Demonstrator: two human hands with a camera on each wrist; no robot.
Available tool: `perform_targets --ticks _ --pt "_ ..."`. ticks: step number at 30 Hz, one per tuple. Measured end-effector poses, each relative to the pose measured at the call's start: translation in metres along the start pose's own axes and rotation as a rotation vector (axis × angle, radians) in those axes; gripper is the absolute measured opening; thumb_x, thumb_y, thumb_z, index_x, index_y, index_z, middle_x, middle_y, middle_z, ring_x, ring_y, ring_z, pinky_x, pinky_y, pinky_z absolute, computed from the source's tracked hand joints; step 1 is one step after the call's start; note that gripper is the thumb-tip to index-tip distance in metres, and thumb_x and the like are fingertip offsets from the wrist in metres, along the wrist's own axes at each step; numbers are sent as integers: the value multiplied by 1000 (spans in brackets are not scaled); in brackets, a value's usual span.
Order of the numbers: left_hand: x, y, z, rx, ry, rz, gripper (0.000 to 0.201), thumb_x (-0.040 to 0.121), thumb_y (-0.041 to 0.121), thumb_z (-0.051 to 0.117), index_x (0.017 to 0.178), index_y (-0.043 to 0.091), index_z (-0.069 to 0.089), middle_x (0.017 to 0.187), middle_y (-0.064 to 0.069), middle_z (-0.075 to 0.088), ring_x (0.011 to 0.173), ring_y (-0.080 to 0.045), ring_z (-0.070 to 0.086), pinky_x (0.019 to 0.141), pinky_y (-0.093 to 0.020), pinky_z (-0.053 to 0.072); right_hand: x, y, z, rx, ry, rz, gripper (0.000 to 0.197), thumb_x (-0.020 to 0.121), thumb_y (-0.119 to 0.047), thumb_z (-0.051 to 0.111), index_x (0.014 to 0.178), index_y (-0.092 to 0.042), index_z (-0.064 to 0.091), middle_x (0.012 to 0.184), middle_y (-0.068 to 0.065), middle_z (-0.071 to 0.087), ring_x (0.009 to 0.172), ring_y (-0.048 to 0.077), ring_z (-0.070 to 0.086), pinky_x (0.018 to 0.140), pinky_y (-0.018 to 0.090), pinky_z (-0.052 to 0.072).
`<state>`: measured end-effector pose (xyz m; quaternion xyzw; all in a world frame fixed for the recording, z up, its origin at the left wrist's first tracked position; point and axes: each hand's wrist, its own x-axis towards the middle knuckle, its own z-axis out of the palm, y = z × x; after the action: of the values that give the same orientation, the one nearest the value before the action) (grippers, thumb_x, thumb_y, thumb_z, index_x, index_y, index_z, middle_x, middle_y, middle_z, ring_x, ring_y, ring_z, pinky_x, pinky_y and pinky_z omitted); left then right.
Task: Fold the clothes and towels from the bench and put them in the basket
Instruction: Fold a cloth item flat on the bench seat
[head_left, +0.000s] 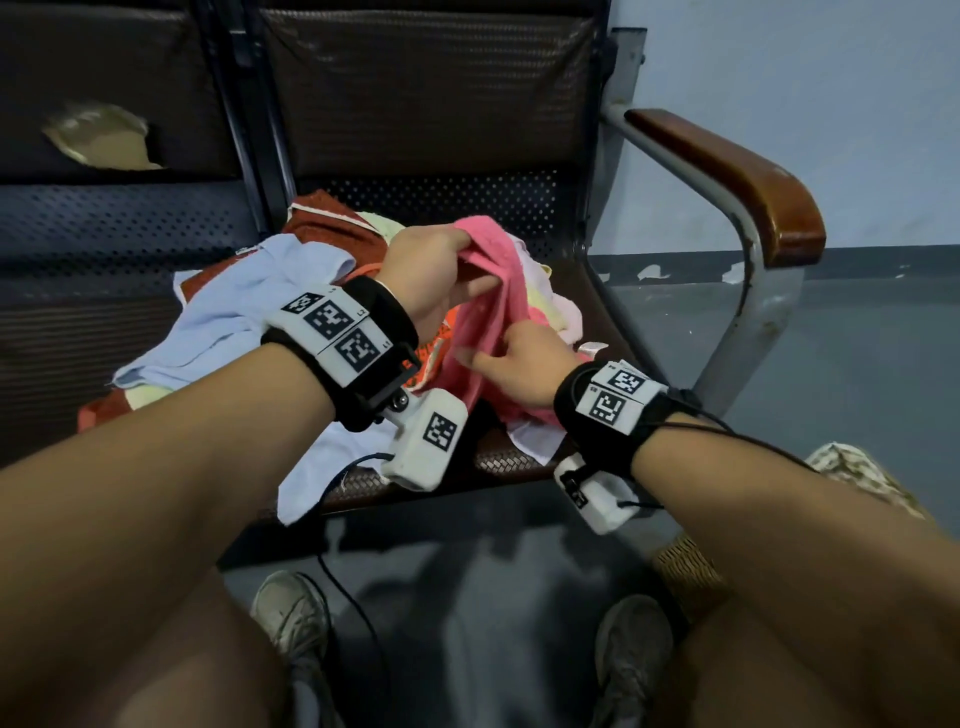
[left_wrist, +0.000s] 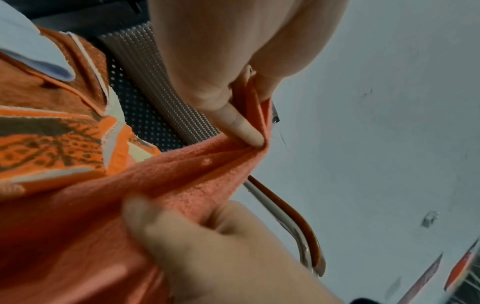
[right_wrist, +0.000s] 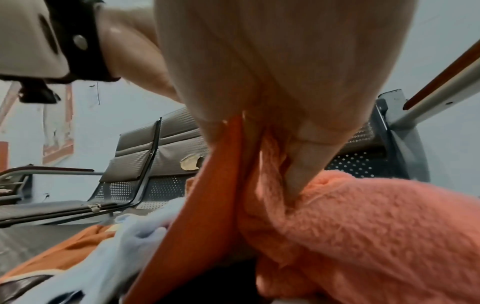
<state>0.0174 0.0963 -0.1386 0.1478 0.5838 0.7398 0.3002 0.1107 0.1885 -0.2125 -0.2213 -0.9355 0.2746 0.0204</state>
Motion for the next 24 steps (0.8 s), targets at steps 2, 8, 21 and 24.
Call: perform_targets --ticks 2,8,21,24 --pt "3 2 -4 43 68 25 26 97 -3 42 96 -1 68 78 -9 68 73 -18 67 59 -26 58 6 3 -4 -37 -35 41 38 99 -36 53 72 -10 56 72 7 60 72 28 60 67 32 45" --pt "28 0 -46 648 337 251 40 86 5 36 103 18 70 86 -14 73 72 -28 71 65 -37 60 15 13 -55 184 357 -11 29 96 -22 54 67 -22 57 61 -10 53 63 13 52 62 26 35" --pt "42 2 -73 339 355 190 20 89 -8 62 97 8 72 75 0 66 53 4 65 54 -9 50 2 54 -65 -325 112 72 37 95 -33 56 60 -23 62 63 0 63 69 25 65 67 35 53" --pt "47 -1 -79 394 442 139 15 89 0 64 81 12 68 63 1 63 41 2 60 47 -15 51 3 55 -70 -243 259 51 24 96 -30 54 85 -24 74 80 1 70 76 26 63 73 35 52"
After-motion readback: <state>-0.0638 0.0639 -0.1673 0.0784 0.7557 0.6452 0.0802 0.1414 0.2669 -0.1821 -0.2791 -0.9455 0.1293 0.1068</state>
